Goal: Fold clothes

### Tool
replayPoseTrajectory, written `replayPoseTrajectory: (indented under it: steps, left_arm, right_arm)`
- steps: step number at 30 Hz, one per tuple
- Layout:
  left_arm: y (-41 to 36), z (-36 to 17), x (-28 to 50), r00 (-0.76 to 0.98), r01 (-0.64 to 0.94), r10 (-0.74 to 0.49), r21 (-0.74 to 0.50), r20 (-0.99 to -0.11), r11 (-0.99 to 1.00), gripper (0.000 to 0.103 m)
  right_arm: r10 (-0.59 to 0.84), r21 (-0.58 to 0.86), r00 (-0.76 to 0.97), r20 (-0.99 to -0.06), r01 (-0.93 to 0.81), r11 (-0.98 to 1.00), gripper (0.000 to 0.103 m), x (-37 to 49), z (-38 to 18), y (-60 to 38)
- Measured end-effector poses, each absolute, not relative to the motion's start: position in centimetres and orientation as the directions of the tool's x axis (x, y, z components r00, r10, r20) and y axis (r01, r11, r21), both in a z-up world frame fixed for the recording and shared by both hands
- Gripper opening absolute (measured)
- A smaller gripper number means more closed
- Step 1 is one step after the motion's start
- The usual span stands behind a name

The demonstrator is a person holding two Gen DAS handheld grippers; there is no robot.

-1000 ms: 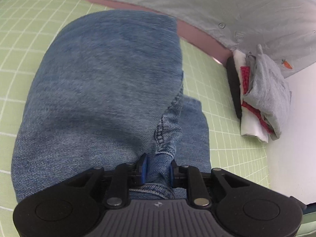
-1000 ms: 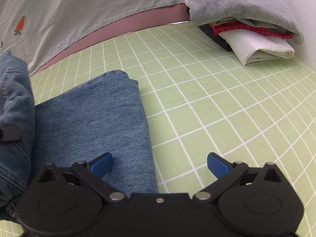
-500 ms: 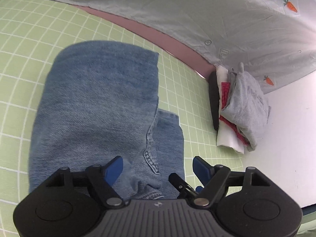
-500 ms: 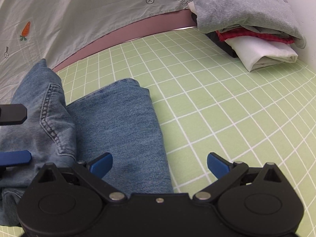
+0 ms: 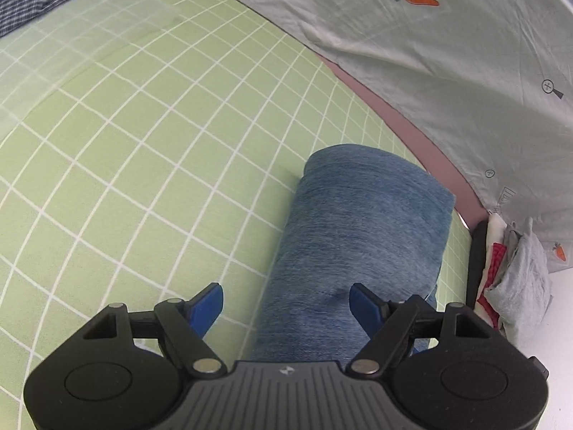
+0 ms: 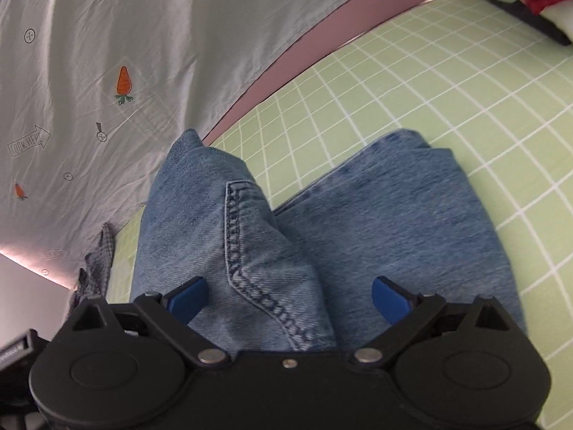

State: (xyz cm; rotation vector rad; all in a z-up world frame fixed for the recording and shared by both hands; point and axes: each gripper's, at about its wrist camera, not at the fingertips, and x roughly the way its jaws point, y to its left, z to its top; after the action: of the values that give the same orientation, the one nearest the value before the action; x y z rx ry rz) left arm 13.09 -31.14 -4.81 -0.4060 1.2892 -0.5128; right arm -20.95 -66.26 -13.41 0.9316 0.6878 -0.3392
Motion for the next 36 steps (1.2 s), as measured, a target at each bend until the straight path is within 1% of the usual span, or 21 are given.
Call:
replayPoseTrajectory:
  steps: [3, 4, 5, 6, 7, 8, 9, 10, 13, 17, 19, 21, 22, 24, 25, 27, 28, 29, 30, 31, 36]
  left_arm:
    - [-31.5, -5.7, 12.6, 0.164, 0.143, -0.568, -0.550, -0.807, 0.823, 0.078]
    - [-31.8, -5.9, 12.4, 0.154, 0.149, -0.571, -0.552, -0.807, 0.821, 0.078]
    - [-32.0, -6.0, 12.2, 0.146, 0.158, -0.572, -0.552, -0.807, 0.819, 0.078]
    - [-32.5, -6.0, 12.1, 0.140, 0.173, -0.572, -0.548, -0.809, 0.818, 0.078]
    - [-32.9, -6.0, 12.0, 0.135, 0.187, -0.571, -0.545, -0.810, 0.817, 0.078]
    - [-33.3, -5.9, 11.8, 0.131, 0.204, -0.571, -0.541, -0.810, 0.816, 0.078]
    - [-33.6, -5.7, 11.6, 0.132, 0.225, -0.573, -0.539, -0.809, 0.812, 0.078]
    - [-33.9, -5.4, 11.4, 0.133, 0.247, -0.575, -0.535, -0.807, 0.808, 0.078]
    - [-34.9, -4.7, 10.8, 0.136, 0.309, -0.582, -0.524, -0.802, 0.794, 0.078]
    - [-36.3, -3.6, 10.0, 0.138, 0.391, -0.592, -0.505, -0.794, 0.770, 0.079]
    - [-37.0, -3.1, 9.5, 0.143, 0.436, -0.591, -0.486, -0.794, 0.758, 0.079]
    - [-38.1, -3.0, 8.8, 0.158, 0.496, -0.564, -0.429, -0.811, 0.755, 0.080]
    - [-38.4, -3.2, 8.5, 0.157, 0.514, -0.553, -0.411, -0.818, 0.753, 0.080]
    - [-39.0, -3.9, 8.1, 0.139, 0.531, -0.537, -0.396, -0.832, 0.750, 0.081]
    - [-39.2, -4.4, 8.1, 0.127, 0.531, -0.528, -0.392, -0.840, 0.751, 0.081]
    - [-39.6, -5.0, 8.1, 0.117, 0.536, -0.507, -0.376, -0.854, 0.756, 0.083]
    - [-39.7, -5.2, 8.1, 0.120, 0.542, -0.500, -0.366, -0.857, 0.757, 0.086]
    - [-39.8, -5.3, 8.2, 0.123, 0.547, -0.496, -0.358, -0.860, 0.757, 0.087]
    - [-39.8, -5.3, 8.3, 0.123, 0.549, -0.495, -0.356, -0.860, 0.756, 0.087]
    - [-39.9, -5.4, 8.5, 0.122, 0.548, -0.494, -0.356, -0.861, 0.757, 0.087]
    - [-41.2, -5.6, 9.3, 0.129, 0.567, -0.477, -0.330, -0.869, 0.755, 0.088]
  right_arm:
    - [0.056, 0.650, 0.746, -0.663, 0.537, 0.538, 0.098, -20.2, -14.4, -66.0]
    - [0.064, 0.661, 0.753, -0.655, 0.529, 0.532, 0.096, -20.1, -14.5, -65.9]
    - [0.079, 0.675, 0.760, -0.645, 0.519, 0.523, 0.079, -20.2, -14.5, -66.0]
    - [0.093, 0.690, 0.766, -0.636, 0.510, 0.514, 0.066, -20.2, -14.6, -66.0]
    - [0.108, 0.703, 0.772, -0.626, 0.500, 0.505, 0.061, -20.2, -14.7, -66.0]
    - [0.111, 0.706, 0.777, -0.619, 0.489, 0.513, 0.054, -20.3, -14.6, -66.0]
    - [0.107, 0.699, 0.781, -0.615, 0.478, 0.533, 0.049, -20.5, -14.3, -65.8]
    - [0.102, 0.700, 0.789, -0.606, 0.467, 0.541, 0.042, -20.9, -14.0, -65.8]
    - [0.087, 0.721, 0.822, -0.563, 0.437, 0.538, 0.031, -22.3, -12.7, -66.0]
    - [0.057, 0.753, 0.863, -0.503, 0.404, 0.519, 0.027, -24.6, -10.9, -66.6]
    - [0.014, 0.764, 0.876, -0.483, 0.413, 0.495, 0.026, -26.4, -9.9, -67.3]
    - [-0.047, 0.757, 0.875, -0.483, 0.444, 0.479, 0.026, -28.6, -9.1, -68.1]
    - [-0.079, 0.733, 0.857, -0.509, 0.480, 0.482, 0.026, -29.4, -9.1, -68.5]
    - [-0.148, 0.648, 0.793, -0.591, 0.575, 0.499, 0.027, -30.4, -9.5, -69.4]
    - [-0.162, 0.614, 0.762, -0.627, 0.611, 0.500, 0.031, -30.7, -10.0, -69.7]
    - [-0.160, 0.562, 0.703, -0.693, 0.665, 0.491, 0.042, -30.7, -11.3, -70.3]
    - [-0.163, 0.546, 0.687, -0.708, 0.679, 0.491, 0.057, -30.8, -11.6, -70.4]
    - [-0.169, 0.538, 0.683, -0.711, 0.683, 0.494, 0.065, -30.8, -11.5, -70.4]
    - [-0.176, 0.531, 0.679, -0.713, 0.687, 0.496, 0.069, -30.8, -11.5, -70.4]
    - [-0.183, 0.523, 0.674, -0.715, 0.691, 0.499, 0.075, -30.8, -11.5, -70.4]
    - [-0.140, 0.541, 0.678, -0.722, 0.678, 0.498, 0.079, -30.5, -12.4, -70.7]
